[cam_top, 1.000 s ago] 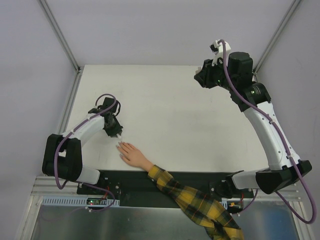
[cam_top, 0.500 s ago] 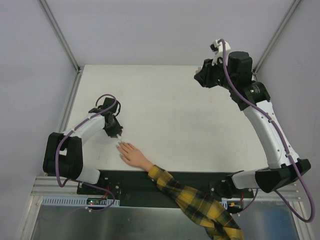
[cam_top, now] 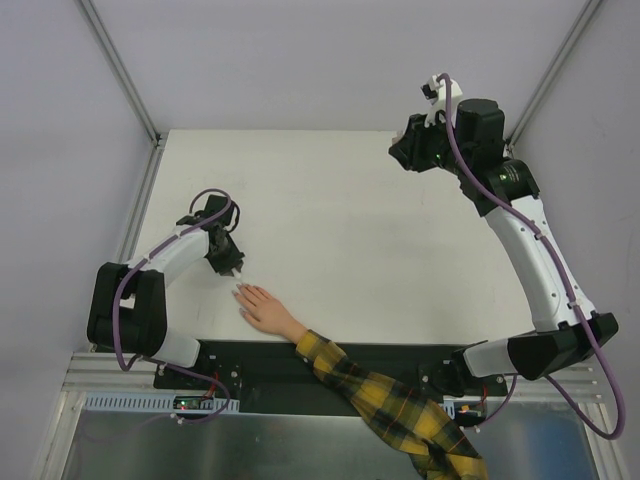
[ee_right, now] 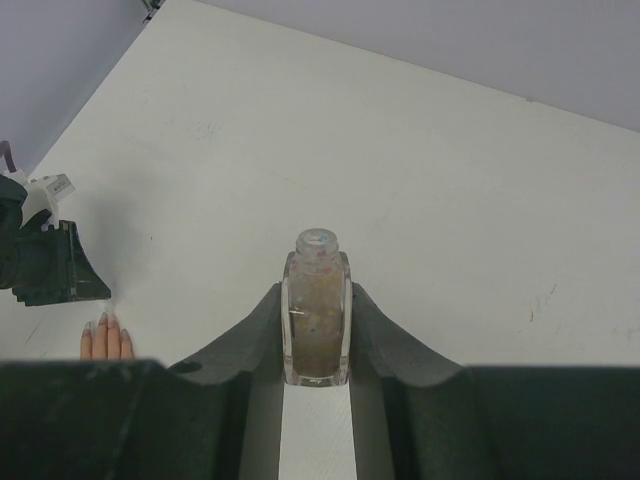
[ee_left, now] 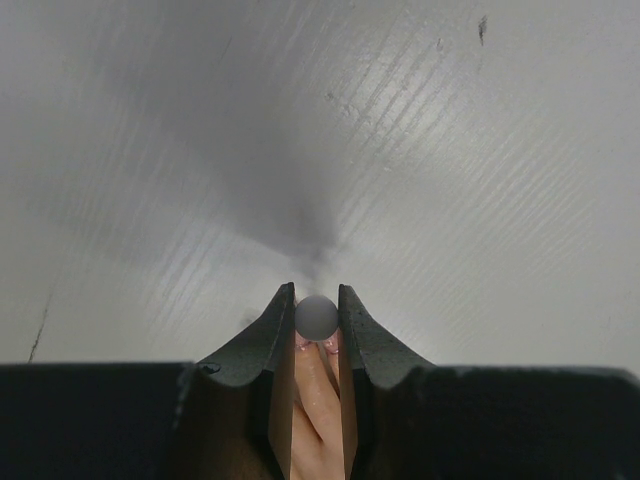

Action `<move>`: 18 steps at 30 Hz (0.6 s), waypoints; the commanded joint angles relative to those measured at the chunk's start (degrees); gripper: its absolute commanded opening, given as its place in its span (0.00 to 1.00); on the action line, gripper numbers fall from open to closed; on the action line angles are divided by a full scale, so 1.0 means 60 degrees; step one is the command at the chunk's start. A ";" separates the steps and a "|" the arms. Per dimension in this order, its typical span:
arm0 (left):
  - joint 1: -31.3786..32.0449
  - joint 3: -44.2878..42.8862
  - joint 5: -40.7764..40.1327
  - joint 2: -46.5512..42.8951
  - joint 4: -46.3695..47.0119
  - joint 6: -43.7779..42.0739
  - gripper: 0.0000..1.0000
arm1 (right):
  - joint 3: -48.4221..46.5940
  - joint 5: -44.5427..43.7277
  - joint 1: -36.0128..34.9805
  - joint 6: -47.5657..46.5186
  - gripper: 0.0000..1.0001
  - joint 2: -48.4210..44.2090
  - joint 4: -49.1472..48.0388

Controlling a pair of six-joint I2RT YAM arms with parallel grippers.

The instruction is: Paint the nails

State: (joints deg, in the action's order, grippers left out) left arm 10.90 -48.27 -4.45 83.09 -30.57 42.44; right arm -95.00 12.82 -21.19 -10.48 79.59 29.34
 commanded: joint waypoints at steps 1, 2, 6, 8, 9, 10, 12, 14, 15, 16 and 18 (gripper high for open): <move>-0.0117 0.0018 0.0097 0.0082 0.0026 0.0120 0.00 | -0.0499 0.0149 0.0118 0.0194 0.00 0.0035 -0.0364; -0.0131 0.0032 0.0097 0.0082 0.0041 0.0091 0.00 | -0.0499 0.0163 0.0133 0.0209 0.00 0.0050 -0.0350; -0.0161 0.0076 0.0111 0.0097 0.0099 0.0091 0.00 | -0.0470 0.0178 0.0192 0.0223 0.00 0.0050 -0.0349; -0.0161 0.0076 0.0111 0.0068 0.0114 0.0076 0.00 | -0.0456 0.0207 0.0206 0.0238 0.01 0.0021 -0.0379; -0.0161 0.0091 0.0111 0.0039 0.0114 0.0061 0.00 | -0.0427 0.0207 0.0207 0.0252 0.01 0.0006 -0.0379; -0.0161 0.0091 0.0126 0.0010 0.0129 0.0061 0.00 | -0.0426 0.0222 0.0207 0.0267 0.00 0.0006 -0.0379; -0.0161 0.0106 0.0112 -0.0049 0.0143 0.0017 0.00 | -0.0383 0.0237 0.0207 0.0296 0.01 -0.0038 -0.0393; -0.0161 0.0120 0.0097 -0.0166 0.0158 -0.0085 0.00 | -0.0353 0.0280 0.0206 0.0326 0.01 -0.0111 -0.0408; -0.0161 0.0120 0.0111 -0.0225 0.0129 -0.0129 0.00 | -0.0295 0.0295 0.0207 0.0355 0.00 -0.0126 -0.0423; -0.0161 0.0106 0.0155 -0.0298 0.0143 -0.0231 0.00 | -0.0265 0.0310 0.0207 0.0384 0.00 -0.0155 -0.0437; -0.0161 0.0135 0.0432 -0.0532 0.0143 -0.0261 0.00 | -0.0105 0.0339 0.0207 0.0399 0.00 -0.0286 -0.0467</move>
State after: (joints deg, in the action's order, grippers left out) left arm 10.39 -47.94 -4.23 83.24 -29.34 42.19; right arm -95.24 13.41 -20.34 -9.41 80.25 29.28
